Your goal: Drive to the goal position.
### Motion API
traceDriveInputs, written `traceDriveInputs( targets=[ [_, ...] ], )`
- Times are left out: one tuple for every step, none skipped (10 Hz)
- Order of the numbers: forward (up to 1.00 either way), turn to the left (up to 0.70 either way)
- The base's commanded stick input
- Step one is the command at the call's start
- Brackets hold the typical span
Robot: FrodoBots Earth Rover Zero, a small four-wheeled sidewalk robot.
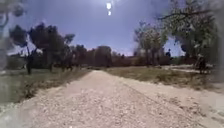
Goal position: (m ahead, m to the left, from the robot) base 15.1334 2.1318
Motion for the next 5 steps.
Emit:
traceDriveInputs(
  targets=[
    [0.85, 0.00],
    [0.85, 0.00],
    [0.85, 0.00],
    [0.85, 0.00],
    [0.85, 0.00]
  ],
)
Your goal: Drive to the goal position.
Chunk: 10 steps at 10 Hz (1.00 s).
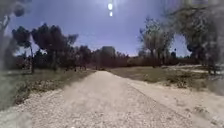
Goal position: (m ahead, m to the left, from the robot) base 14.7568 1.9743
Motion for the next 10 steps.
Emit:
traceDriveInputs(
  targets=[
    [0.85, 0.00],
    [0.85, 0.00],
    [0.85, 0.09],
    [0.85, 0.22],
    [0.85, 0.31],
    [0.85, 0.19],
    [0.85, 0.00],
    [0.85, 0.00],
    [0.85, 0.00],
    [0.85, 0.00]
  ],
)
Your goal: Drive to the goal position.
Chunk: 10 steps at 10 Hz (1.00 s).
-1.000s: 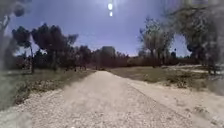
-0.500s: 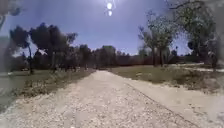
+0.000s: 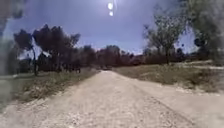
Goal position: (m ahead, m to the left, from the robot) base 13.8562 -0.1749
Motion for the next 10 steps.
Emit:
traceDriveInputs(
  targets=[
    [0.85, 0.00],
    [0.85, 0.00],
    [0.85, 0.00],
    [0.85, 0.00],
    [0.85, 0.00],
    [0.85, 0.00],
    [0.85, 0.00],
    [0.85, 0.00],
    [0.85, 0.00],
    [0.85, -0.09]
  ],
)
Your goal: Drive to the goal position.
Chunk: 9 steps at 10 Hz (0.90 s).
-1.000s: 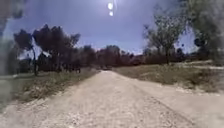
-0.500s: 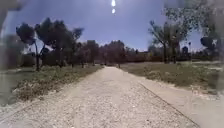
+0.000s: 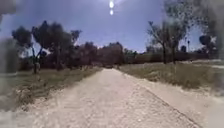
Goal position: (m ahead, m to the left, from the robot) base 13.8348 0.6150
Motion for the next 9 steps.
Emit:
traceDriveInputs(
  targets=[
    [0.85, -0.31],
    [0.85, -0.34],
    [0.85, -0.23],
    [0.85, 0.00],
    [0.85, 0.00],
    [0.85, 0.00],
    [0.85, 0.00],
    [0.85, 0.00],
    [0.85, 0.00]
  ],
)
